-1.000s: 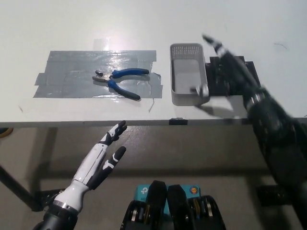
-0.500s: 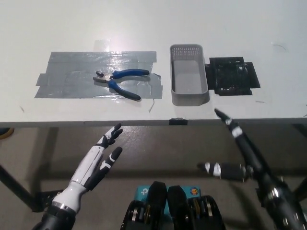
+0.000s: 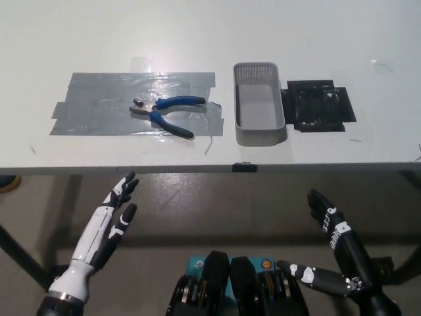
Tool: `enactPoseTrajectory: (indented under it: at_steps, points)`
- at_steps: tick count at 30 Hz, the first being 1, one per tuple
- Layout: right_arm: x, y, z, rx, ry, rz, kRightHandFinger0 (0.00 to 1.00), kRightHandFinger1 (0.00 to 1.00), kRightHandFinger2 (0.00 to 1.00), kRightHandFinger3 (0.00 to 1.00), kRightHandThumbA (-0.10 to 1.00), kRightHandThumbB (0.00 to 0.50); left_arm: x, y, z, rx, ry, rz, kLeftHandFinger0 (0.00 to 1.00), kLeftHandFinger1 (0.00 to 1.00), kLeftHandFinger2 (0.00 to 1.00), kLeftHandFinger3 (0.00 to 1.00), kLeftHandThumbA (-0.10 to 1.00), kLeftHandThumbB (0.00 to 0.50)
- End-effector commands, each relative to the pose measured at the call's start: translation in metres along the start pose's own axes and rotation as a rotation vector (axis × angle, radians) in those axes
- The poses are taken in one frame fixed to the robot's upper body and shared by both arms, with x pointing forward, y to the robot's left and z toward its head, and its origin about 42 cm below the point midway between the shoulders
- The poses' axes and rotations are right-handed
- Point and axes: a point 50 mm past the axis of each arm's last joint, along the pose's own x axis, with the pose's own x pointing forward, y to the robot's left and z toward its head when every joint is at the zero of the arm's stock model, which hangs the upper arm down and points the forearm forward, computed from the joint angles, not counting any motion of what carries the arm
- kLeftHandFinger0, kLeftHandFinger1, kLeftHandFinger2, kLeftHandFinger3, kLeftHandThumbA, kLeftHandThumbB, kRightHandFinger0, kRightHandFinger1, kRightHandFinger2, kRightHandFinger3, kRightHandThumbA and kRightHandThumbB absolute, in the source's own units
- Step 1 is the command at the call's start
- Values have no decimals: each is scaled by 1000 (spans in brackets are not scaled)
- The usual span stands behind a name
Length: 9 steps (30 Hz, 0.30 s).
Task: The robot picks the blue plier placed on top of the container and places it on the grey area of the table
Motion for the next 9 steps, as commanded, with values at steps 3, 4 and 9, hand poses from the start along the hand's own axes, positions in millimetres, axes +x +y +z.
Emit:
enactPoseTrajectory:
  at_steps: [3, 4, 9]
  points:
    - [4, 0, 7, 128, -83, 21, 1000, 1000, 1000, 1000, 978, 202, 0, 9, 14, -20, -49, 61, 1000, 1000, 1000, 1000, 1000, 83]
    - [4, 0, 7, 130, -82, 23, 1000, 1000, 1000, 1000, 975, 196, 0, 9, 14, -28, -51, 61, 1000, 1000, 1000, 1000, 1000, 72]
    - [0, 1, 4, 101, -78, 28, 1000, 1000, 1000, 1000, 956, 166, -6, 7, 12, -35, -44, 58, 1000, 1000, 1000, 1000, 1000, 72]
